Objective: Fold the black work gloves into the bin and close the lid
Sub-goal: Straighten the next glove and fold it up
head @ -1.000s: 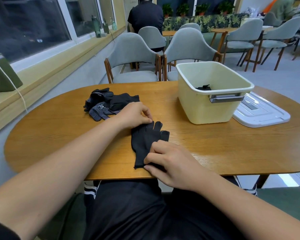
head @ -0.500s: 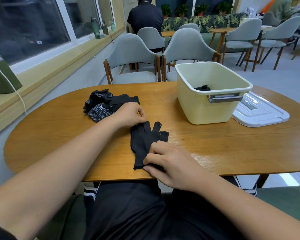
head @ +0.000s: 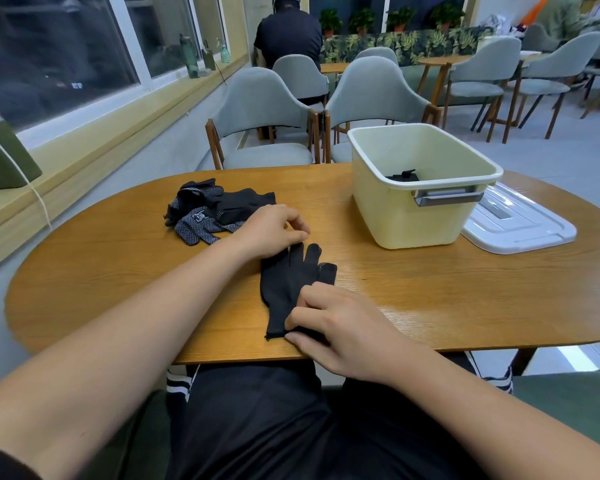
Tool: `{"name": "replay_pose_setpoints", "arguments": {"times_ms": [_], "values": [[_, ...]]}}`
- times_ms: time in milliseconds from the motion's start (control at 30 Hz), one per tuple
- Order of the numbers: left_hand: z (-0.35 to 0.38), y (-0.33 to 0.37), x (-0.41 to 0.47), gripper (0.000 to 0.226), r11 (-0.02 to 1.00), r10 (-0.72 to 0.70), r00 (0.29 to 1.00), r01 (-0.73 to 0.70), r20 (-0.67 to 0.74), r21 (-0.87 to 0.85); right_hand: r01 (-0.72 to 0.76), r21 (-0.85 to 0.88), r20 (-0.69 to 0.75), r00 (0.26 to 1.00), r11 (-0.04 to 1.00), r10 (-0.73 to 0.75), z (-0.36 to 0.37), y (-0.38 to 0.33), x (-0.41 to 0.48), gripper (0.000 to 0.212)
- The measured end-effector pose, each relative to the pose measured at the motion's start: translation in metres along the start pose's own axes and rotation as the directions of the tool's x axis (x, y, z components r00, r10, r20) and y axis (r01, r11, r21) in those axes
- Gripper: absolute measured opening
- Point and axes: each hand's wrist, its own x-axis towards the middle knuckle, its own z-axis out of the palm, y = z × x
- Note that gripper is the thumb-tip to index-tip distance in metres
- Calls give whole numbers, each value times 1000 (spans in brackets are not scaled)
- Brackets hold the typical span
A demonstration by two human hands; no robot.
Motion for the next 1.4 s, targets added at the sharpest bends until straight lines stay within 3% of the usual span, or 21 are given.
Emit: {"name": "replay_pose_setpoints", "arguments": {"times_ms": [200,633,800,933,1233,1400], "values": [[-1,13,1,10,999,10,992,-16,122,50,-4,-9,5,1000,1000,4,0,-1,0,17],[7,25,-1,9,987,61,998,-63,19,147,-21,-11,14,1000,1000,21,1,-1,-1,18],[0,40,-10,10,994,108,981,-110,163,4,-21,-6,21,1000,1000,21,0,0,-1,19],[1,47,-12,11,987,134,956,-151,261,47,-24,-6,18,1000,1000,24,0,0,-1,20],[-4,47,-10,13,987,121,967,-140,225,73,-26,-9,25,999,1000,27,0,-1,0,22],[1,46,-9,12,971,126,963,-169,239,170,-27,-8,17,999,1000,28,0,-1,-2,23]]}}
